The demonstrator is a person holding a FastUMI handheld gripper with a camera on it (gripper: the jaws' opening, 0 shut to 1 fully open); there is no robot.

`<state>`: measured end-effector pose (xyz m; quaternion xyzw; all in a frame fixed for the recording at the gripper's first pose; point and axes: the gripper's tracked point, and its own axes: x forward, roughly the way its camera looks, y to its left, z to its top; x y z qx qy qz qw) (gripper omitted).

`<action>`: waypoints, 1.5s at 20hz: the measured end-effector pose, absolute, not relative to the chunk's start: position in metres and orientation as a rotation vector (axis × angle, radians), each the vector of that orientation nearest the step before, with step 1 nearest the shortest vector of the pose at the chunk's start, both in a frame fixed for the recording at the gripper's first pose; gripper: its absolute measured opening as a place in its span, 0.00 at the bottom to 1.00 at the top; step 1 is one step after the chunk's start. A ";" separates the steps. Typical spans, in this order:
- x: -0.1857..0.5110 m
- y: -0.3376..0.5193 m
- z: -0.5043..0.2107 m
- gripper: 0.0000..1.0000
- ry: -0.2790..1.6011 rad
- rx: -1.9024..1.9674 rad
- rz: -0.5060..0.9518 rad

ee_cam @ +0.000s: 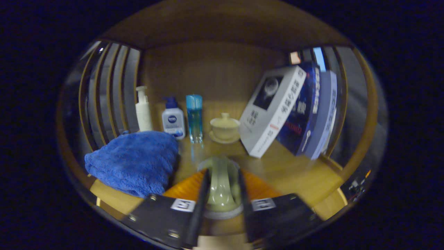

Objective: Pull open the drawer, take out the items inside it, and place them on the countertop above the cabinet.

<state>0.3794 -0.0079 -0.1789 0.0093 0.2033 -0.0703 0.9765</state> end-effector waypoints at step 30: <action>0.051 -0.044 -0.145 0.99 0.205 0.093 -0.022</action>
